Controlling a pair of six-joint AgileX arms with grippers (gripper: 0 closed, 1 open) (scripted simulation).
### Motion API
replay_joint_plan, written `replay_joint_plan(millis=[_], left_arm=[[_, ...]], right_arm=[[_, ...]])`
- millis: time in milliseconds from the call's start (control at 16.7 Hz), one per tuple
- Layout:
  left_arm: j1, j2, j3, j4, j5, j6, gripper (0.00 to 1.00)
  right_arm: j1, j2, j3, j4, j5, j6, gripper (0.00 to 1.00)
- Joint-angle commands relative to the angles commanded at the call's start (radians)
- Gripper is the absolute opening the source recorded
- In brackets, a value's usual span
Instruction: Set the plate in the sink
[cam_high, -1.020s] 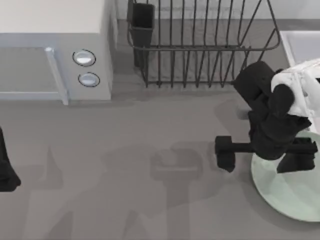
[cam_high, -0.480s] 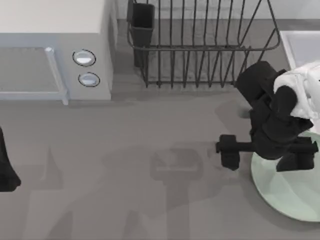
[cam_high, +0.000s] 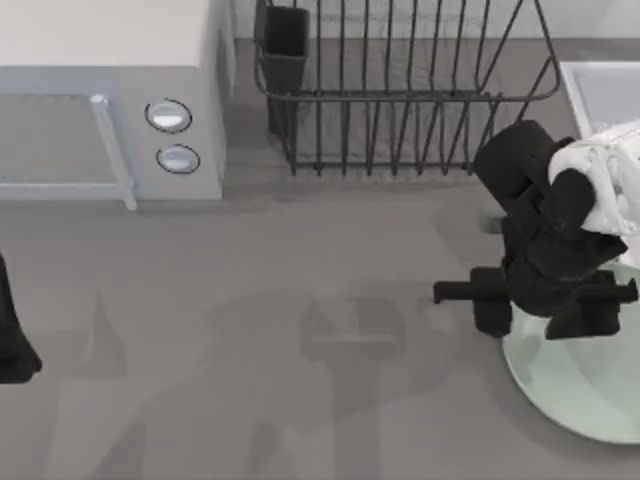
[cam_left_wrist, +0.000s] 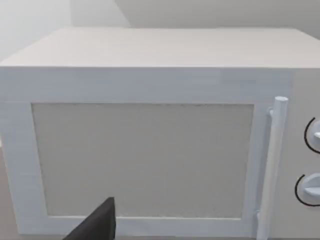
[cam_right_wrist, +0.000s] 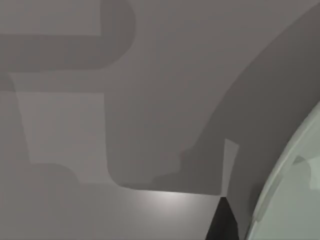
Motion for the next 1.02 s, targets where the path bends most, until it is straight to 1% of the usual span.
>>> replay_joint_plan(millis=[60, 120, 540, 600, 720, 840, 1020], left_arm=[[0.0, 0.0, 0.0, 0.0, 0.0, 0.0, 1.0], [0.0, 0.0, 0.0, 0.0, 0.0, 0.0, 1.0], [0.0, 0.0, 0.0, 0.0, 0.0, 0.0, 1.0], [0.0, 0.0, 0.0, 0.0, 0.0, 0.0, 1.0], [0.0, 0.0, 0.0, 0.0, 0.0, 0.0, 1.0], [0.0, 0.0, 0.0, 0.0, 0.0, 0.0, 1.0], [0.0, 0.0, 0.0, 0.0, 0.0, 0.0, 1.0]], right_arm=[[0.0, 0.0, 0.0, 0.0, 0.0, 0.0, 0.02], [0.0, 0.0, 0.0, 0.0, 0.0, 0.0, 0.0], [0.0, 0.0, 0.0, 0.0, 0.0, 0.0, 0.0], [-0.014, -0.078, 0.024, 0.004, 0.009, -0.004, 0.0], [-0.013, -0.076, 0.038, -0.01, 0.009, -0.003, 0.0], [-0.012, -0.069, 0.094, -0.066, 0.009, -0.002, 0.0], [-0.01, -0.061, 0.256, -0.229, 0.009, 0.0, 0.0]])
